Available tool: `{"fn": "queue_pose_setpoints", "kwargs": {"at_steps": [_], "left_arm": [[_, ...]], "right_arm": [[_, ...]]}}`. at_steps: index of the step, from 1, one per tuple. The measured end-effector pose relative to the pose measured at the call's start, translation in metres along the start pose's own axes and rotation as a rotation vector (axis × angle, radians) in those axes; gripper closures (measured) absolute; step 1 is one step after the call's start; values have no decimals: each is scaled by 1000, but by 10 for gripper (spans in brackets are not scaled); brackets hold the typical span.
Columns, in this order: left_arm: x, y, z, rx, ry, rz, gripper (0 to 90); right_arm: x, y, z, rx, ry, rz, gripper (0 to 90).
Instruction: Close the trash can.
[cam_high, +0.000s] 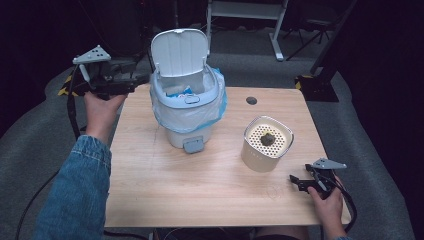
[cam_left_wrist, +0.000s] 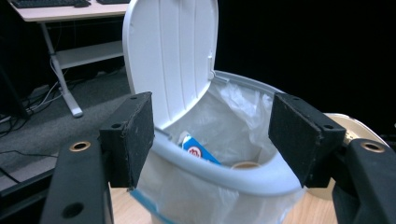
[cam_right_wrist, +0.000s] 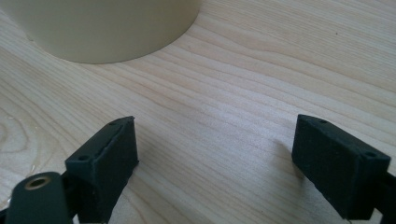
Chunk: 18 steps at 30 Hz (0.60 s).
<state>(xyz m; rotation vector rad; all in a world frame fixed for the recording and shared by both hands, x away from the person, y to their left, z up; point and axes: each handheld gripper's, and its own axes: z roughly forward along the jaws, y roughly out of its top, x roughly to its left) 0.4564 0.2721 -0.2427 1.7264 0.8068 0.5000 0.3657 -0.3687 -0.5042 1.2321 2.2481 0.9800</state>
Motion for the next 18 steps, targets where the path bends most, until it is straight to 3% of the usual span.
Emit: {"fn": "queue_pose_setpoints", "kwargs": {"at_steps": [7,10,15,18], "left_arm": [[12,17,26,-8,30,-19,279],[17,19,36,-26,67,0,309],[30,22,49,13,64,-22,331],[33,23,55,43,68,-6,343]], "right_arm": [[0,0,0,-1,1,-1,147],[0,0,0,-1,1,-1,149],[0,0,0,-1,1,-2,149],[0,0,0,-1,1,-1,150]]}}
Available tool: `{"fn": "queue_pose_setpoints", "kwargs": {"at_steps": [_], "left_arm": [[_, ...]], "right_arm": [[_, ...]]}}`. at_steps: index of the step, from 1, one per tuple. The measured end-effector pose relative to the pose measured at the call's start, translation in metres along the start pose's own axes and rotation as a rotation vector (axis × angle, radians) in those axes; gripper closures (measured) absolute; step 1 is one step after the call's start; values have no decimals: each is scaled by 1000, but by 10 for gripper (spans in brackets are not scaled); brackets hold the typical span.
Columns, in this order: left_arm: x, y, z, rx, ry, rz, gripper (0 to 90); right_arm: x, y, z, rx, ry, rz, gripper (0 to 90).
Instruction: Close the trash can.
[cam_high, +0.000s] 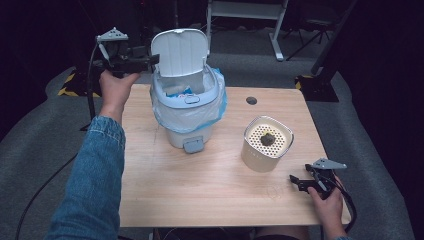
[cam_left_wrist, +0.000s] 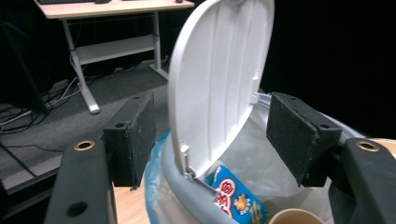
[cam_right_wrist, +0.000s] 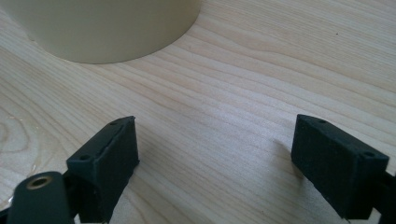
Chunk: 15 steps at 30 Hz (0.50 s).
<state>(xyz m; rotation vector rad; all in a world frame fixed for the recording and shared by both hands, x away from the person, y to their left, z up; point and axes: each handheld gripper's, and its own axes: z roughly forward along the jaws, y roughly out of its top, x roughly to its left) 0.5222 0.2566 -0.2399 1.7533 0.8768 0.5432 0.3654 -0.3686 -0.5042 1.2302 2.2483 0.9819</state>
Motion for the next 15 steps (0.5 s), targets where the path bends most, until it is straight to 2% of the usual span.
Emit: {"fn": "queue_pose_setpoints", "kwargs": {"at_steps": [2,4,7,12,15], "left_arm": [[1,1,3,31,-2,19,347],[2,2,6,37,-25,23,347],[1,3,9,24,-51,21,345],[4,4,9,-3,-66,11,344],[7,5,12,16,-74,-1,355]], "right_arm": [[0,0,0,0,-1,0,151],[0,0,0,0,-1,1,151],[1,0,0,-1,-2,4,151],[1,0,0,-1,-2,4,151],[1,0,0,-1,-2,4,151]]}}
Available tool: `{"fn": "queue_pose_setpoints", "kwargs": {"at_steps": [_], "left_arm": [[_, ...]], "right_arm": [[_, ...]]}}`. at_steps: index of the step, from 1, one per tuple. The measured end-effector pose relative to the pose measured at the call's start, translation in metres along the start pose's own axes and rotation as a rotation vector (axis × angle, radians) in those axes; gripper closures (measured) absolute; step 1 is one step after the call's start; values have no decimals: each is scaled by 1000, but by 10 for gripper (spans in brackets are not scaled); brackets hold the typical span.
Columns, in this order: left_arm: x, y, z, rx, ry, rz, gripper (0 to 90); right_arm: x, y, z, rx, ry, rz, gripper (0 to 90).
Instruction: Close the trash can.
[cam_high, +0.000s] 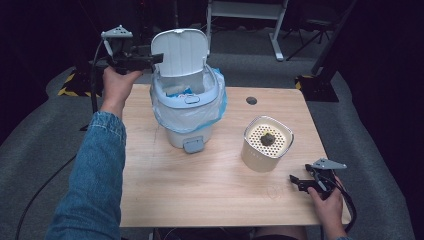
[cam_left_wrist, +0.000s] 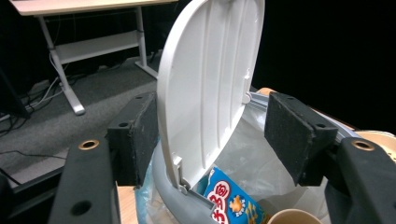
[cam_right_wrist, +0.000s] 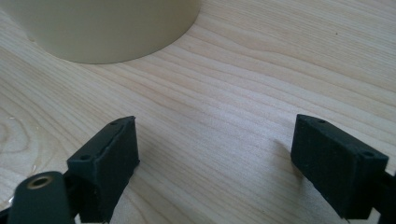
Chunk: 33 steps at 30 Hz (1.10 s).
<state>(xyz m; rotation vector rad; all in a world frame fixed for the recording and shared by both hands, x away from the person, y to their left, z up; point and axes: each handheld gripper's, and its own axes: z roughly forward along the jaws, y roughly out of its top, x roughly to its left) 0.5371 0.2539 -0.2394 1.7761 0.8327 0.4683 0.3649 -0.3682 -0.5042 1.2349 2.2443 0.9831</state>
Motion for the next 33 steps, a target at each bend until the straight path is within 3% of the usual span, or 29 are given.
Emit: {"fn": "queue_pose_setpoints", "kwargs": {"at_steps": [3,9,13,17,22,26,33], "left_arm": [[1,2,6,15,-22,2,354],[-2,3,5,31,-24,4,346],[0,0,0,22,-69,-23,382],[-7,-5,-2,30,-91,8,393],[-14,-12,-3,82,-129,41,396],[-17,-19,-6,94,-162,46,390],[-27,-24,-16,68,-184,67,373]], "right_arm": [[0,0,0,0,0,1,151],[0,0,0,0,0,0,152],[0,0,0,0,0,1,152],[0,0,0,0,-1,1,152],[0,0,0,0,-3,-1,152],[1,0,0,0,-3,-2,153],[1,0,0,0,-4,-2,154]]}}
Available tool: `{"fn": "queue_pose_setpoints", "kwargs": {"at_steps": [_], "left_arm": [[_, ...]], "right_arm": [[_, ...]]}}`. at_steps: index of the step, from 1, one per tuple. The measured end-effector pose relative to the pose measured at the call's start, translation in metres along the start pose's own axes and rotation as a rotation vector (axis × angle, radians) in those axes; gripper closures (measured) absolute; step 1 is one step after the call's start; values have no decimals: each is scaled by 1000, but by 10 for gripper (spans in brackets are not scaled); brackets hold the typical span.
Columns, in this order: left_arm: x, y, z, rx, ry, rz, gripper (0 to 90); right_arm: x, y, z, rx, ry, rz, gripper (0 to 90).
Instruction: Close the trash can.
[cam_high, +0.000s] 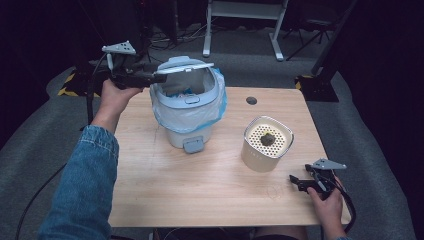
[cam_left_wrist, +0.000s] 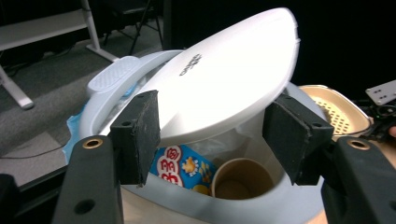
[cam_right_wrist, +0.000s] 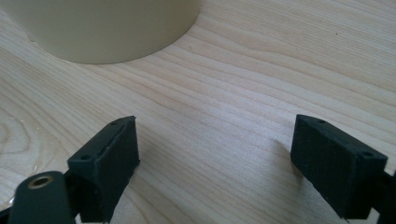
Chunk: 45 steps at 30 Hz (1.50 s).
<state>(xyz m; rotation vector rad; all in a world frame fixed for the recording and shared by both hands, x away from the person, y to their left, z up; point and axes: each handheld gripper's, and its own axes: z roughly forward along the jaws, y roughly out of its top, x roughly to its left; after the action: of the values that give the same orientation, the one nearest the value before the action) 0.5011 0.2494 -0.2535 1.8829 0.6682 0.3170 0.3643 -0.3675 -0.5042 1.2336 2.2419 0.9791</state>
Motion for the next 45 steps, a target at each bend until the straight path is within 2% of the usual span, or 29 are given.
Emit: {"fn": "queue_pose_setpoints", "kwargs": {"at_steps": [2,3,6,10,13,17,21,27,31,33,41,44,45], "left_arm": [[-3,0,-2,0,-7,7,373],[-3,0,-4,-1,-33,-5,377],[-6,0,-4,7,-39,2,378],[-6,0,-2,3,-74,-25,379],[-6,1,1,2,-85,-38,383],[-3,2,7,-1,-90,-67,386],[0,3,12,-20,-117,-107,377],[-1,7,19,-24,-140,-136,394],[1,9,22,-34,-161,-192,398],[0,10,23,-43,-172,-193,422],[-4,10,27,-61,-189,-207,499],[-3,10,27,-84,-195,-236,513],[-3,10,26,-94,-185,-240,505]], "right_arm": [[0,0,0,0,0,0,154],[0,0,0,0,0,0,154],[0,0,0,0,-1,0,154],[0,0,0,0,-1,1,154],[0,0,0,0,-1,1,154],[0,0,0,0,-1,1,154],[0,0,0,0,-1,1,154],[0,0,0,0,-1,1,154],[0,0,0,0,-1,1,154],[0,0,0,0,-1,1,154],[0,0,0,-1,-1,1,154],[0,0,0,-1,-1,0,155],[0,0,0,-1,-1,0,155]]}}
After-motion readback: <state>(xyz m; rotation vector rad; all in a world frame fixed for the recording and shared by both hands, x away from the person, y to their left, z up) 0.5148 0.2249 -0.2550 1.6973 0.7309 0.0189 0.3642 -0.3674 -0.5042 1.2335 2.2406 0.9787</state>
